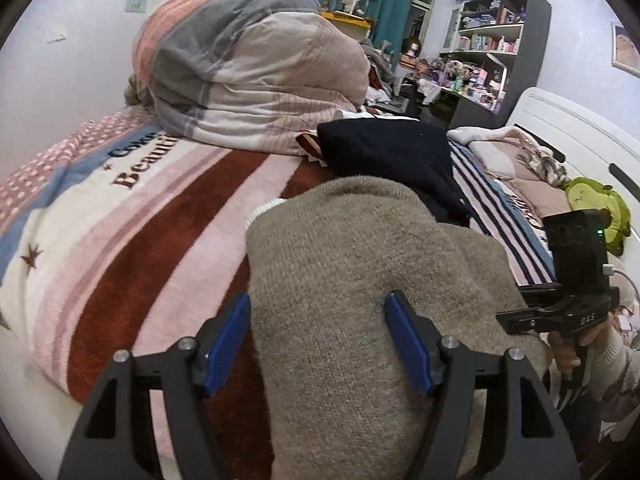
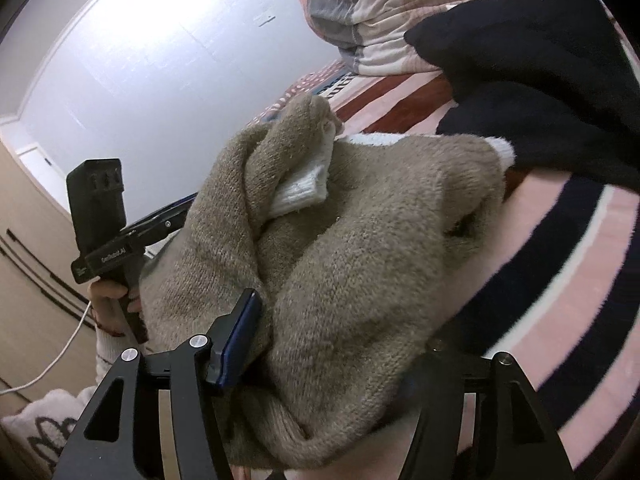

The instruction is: Fold small clothes

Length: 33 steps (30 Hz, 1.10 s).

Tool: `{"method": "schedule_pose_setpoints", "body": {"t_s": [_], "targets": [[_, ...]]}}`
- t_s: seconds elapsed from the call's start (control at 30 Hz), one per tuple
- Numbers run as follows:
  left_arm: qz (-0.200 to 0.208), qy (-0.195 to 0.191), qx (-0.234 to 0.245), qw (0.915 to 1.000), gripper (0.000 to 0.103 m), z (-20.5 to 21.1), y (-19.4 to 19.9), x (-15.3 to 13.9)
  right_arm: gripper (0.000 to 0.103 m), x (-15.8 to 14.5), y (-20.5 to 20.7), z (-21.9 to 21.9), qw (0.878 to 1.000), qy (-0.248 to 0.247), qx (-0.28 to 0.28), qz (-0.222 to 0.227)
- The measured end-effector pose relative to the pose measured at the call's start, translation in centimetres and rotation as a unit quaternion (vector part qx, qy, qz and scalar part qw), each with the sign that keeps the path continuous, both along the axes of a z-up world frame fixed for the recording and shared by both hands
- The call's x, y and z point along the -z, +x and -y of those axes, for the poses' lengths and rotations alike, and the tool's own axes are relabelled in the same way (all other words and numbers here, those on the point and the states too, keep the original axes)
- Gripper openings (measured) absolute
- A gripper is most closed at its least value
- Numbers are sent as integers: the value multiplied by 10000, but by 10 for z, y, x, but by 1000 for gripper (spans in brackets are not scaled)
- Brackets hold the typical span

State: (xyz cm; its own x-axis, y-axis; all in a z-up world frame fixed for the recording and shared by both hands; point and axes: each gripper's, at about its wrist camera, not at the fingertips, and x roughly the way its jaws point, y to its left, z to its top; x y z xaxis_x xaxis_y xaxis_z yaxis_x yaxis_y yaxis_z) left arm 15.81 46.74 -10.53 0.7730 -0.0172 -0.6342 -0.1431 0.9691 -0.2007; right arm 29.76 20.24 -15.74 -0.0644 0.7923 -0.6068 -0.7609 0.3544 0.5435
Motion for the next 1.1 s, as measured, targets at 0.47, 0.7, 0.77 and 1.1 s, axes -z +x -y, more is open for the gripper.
{"method": "schedule_pose_setpoints", "body": {"t_s": [0.47,0.7,0.77,1.1], "targets": [[219,446,-636,9967,67,37,-30,-37,60,-25,-26,51,9991,-88,305,287],[323,705,-699,9945,70,86,-47,-56,62,-37,-52,93,9975,-83,500,490],[365,777,-664,9941,71,108,-51,-63,62,-41,-60,106,9966,-70,571,597],[770,1029,-453,9907,78,219,-66,-90,74,-72,-106,198,9799,-1,1367,1453]]}}
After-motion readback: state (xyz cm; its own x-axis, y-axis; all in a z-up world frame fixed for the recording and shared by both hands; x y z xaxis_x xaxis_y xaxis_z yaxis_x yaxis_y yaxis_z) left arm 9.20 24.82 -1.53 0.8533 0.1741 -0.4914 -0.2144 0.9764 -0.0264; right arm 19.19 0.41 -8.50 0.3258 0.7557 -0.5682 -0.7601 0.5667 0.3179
